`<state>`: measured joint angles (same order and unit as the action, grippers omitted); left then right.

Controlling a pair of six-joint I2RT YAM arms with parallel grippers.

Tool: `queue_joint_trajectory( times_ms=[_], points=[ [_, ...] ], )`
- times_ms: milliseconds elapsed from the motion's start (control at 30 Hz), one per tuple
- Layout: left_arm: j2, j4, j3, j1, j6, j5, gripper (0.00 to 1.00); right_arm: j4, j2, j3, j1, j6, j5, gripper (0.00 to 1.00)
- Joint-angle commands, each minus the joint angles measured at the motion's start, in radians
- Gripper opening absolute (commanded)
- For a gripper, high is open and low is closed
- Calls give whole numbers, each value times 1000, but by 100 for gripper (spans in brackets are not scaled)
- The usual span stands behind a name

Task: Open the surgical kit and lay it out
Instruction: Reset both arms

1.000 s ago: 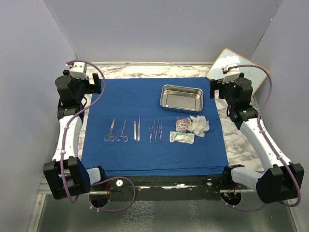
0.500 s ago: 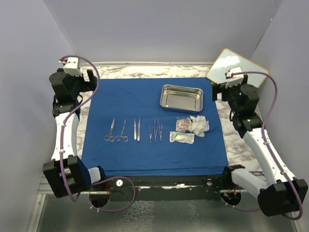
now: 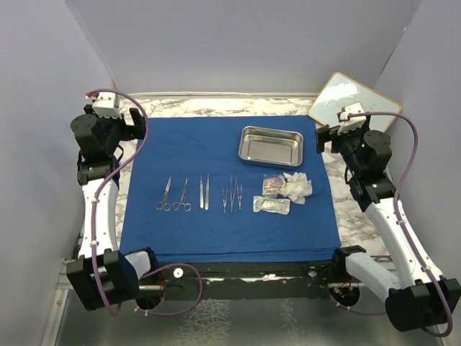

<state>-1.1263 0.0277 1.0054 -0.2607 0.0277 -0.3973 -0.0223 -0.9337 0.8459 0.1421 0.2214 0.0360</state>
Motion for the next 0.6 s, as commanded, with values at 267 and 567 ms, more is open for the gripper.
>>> queue_joint_trajectory(
  times_ms=[267,567],
  points=[
    [40,41,-28,-7,6,-43,99,-9,-10,15,-6,-8,37,100],
    [43,44,-38,-8,15,-51,99,-11,-8,14,-7,-7,40,100]
  ],
)
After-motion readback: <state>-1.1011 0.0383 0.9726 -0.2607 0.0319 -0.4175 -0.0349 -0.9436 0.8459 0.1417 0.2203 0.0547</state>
